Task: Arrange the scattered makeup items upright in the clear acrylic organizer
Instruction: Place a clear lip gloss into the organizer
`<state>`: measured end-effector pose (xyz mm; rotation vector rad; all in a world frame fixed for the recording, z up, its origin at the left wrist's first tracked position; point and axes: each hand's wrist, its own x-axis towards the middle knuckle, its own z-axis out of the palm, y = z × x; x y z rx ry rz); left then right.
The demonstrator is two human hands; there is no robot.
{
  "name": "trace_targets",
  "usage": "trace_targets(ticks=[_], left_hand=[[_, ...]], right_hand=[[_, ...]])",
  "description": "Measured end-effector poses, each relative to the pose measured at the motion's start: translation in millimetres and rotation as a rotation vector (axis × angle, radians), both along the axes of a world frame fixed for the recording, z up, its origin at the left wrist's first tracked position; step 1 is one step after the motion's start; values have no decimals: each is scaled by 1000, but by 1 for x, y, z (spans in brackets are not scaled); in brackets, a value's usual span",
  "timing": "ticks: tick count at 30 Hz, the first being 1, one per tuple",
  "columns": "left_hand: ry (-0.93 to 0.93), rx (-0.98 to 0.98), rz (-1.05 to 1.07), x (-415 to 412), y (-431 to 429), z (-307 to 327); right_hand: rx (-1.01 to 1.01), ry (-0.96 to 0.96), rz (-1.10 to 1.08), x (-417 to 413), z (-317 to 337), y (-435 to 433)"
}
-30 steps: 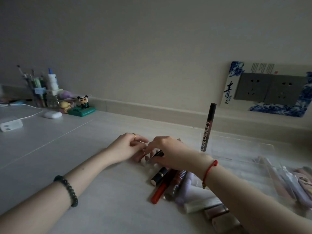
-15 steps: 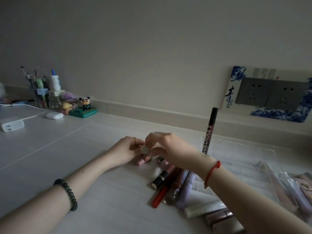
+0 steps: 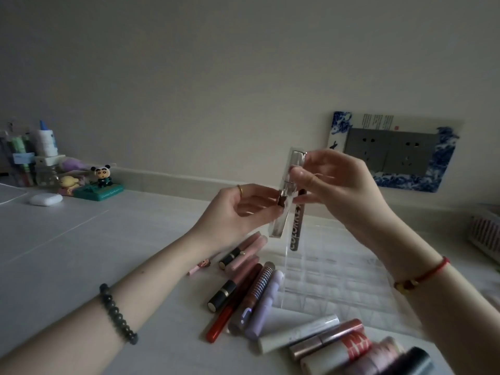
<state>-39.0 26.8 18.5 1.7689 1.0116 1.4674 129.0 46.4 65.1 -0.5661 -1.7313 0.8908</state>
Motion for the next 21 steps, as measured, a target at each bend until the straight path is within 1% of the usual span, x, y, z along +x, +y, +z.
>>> trace_targets(ticks=[3, 6, 10, 12, 14, 17, 21], left_hand=[[11, 14, 2, 24, 10, 2], [-4, 30, 68, 41, 19, 3], [-7, 36, 174, 58, 24, 3], [-36, 30, 195, 64, 26, 1], [-66, 19, 188, 67, 29, -2], [-63, 5, 181, 66, 31, -5], [3, 2, 178, 64, 33, -10]], right_hand=[[2, -27, -47, 15, 1, 5], [-2, -28, -67, 27, 1, 12], [92, -167, -172, 35, 1, 16], [108, -175, -204, 38, 0, 20], [88, -165, -206, 41, -2, 24], [56, -180, -196, 44, -8, 31], [-7, -151, -186, 46, -18, 39]])
